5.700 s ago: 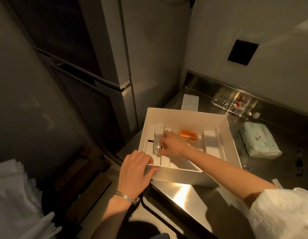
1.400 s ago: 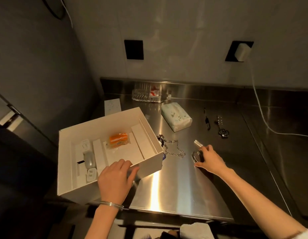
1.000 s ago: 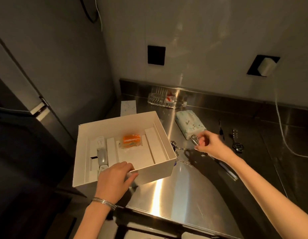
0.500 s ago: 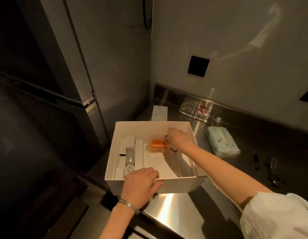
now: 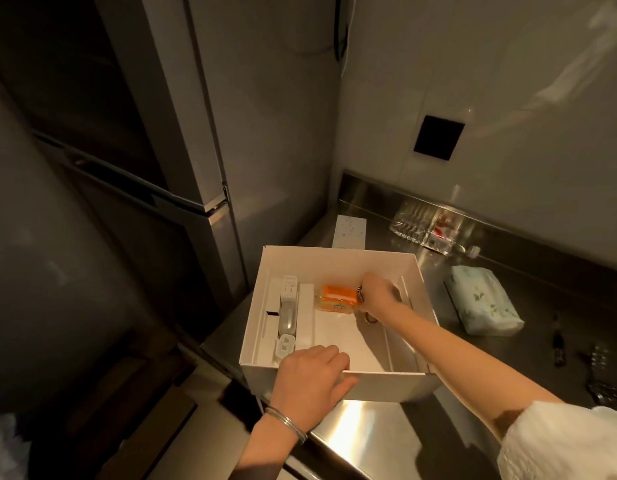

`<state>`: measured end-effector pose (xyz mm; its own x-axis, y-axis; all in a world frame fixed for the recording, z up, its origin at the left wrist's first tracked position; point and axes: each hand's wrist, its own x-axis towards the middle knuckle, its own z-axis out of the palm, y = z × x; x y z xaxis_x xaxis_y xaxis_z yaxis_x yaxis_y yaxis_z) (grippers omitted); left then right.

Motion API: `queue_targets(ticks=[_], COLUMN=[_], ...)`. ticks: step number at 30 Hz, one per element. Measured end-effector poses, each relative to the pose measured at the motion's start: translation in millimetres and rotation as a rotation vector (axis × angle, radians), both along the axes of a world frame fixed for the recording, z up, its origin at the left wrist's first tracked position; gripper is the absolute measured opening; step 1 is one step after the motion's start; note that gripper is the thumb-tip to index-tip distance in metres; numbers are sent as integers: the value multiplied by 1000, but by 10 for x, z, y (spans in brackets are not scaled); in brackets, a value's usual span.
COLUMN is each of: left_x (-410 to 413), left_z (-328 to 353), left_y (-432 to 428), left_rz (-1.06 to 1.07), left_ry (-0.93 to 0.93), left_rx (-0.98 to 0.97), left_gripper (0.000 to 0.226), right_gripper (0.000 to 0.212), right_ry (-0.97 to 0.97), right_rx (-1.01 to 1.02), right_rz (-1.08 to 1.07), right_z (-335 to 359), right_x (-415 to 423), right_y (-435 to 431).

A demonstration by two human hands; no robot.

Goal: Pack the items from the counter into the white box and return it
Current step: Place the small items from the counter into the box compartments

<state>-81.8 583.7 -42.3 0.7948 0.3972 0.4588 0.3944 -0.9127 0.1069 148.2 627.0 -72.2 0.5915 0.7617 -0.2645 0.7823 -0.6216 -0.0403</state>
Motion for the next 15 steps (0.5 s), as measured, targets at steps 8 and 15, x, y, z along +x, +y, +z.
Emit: queue_targets(ticks=[8, 15], left_x=[-6, 5], left_z=[-5, -2], left_y=[5, 3], left_rz=[-10, -37], left_ry=[-10, -2], left_rx=[-12, -23], left_gripper=[28, 28], right_gripper=[13, 7], right_ry=[82, 370], right_rx=[192, 85], right_rz=[16, 220], right_z=[19, 405], right_x=[57, 125], right_y=[-69, -402])
